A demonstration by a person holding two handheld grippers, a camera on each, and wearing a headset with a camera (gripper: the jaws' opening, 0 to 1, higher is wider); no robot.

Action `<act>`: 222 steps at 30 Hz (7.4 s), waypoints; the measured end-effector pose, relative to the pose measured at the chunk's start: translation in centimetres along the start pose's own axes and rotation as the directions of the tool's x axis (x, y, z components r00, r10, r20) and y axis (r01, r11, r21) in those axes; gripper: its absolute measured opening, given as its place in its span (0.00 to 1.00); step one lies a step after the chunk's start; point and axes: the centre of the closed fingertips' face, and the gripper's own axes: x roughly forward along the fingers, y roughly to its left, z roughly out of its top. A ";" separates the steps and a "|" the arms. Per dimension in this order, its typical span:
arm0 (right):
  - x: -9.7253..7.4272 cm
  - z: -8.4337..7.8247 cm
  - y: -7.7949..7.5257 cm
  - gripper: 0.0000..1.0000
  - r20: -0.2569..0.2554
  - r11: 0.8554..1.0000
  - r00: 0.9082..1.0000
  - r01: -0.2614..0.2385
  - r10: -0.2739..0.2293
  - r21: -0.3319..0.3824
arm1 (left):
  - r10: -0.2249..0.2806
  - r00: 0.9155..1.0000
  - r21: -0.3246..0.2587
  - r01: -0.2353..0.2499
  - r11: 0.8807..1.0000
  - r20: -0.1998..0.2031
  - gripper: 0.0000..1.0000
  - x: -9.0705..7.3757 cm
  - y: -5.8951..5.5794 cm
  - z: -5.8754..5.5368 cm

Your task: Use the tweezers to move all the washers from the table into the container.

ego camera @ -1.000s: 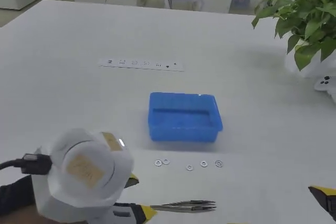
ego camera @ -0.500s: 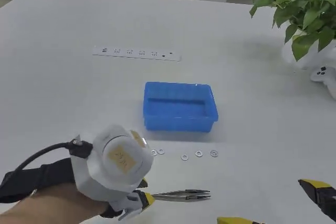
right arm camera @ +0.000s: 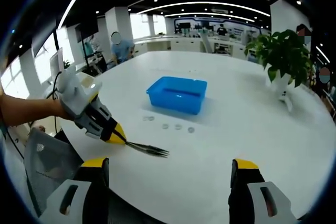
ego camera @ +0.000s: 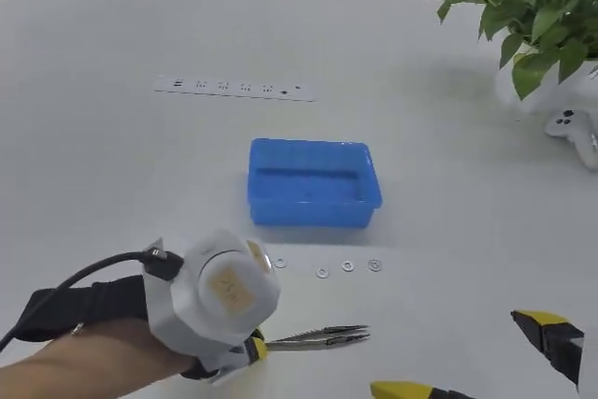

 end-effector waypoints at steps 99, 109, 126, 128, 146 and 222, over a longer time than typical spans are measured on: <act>15.9 9.7 6.9 0.04 -0.077 0.845 0.936 -0.345 0.345 -0.408 | 0.604 0.787 -0.579 -0.437 0.688 0.125 0.99 -12.5 0.8 -4.7; 16.1 9.9 6.9 0.04 -0.066 0.858 0.933 -0.351 0.352 -0.375 | 0.617 0.777 -0.519 -0.480 0.707 0.122 0.99 -12.1 0.8 -4.5; 15.3 10.2 7.2 0.01 -0.060 0.852 0.937 -0.339 0.344 -0.398 | 0.606 0.787 -0.509 -0.477 0.716 0.116 0.99 -11.9 0.8 -4.7; 14.8 11.0 7.2 0.01 -0.043 0.853 0.937 -0.333 0.346 -0.401 | 0.597 0.794 -0.513 -0.468 0.719 0.112 0.99 -11.8 0.6 -4.7; 14.3 16.9 5.1 0.01 0.090 0.906 0.961 -0.213 0.262 -0.367 | 0.605 0.785 -0.505 -0.471 0.724 0.135 0.99 -12.1 0.6 -4.3; 14.4 11.9 5.0 0.03 0.141 0.948 0.957 -0.219 0.256 -0.232 | 0.660 0.742 -0.570 -0.494 0.656 0.116 0.99 -13.4 1.7 -5.2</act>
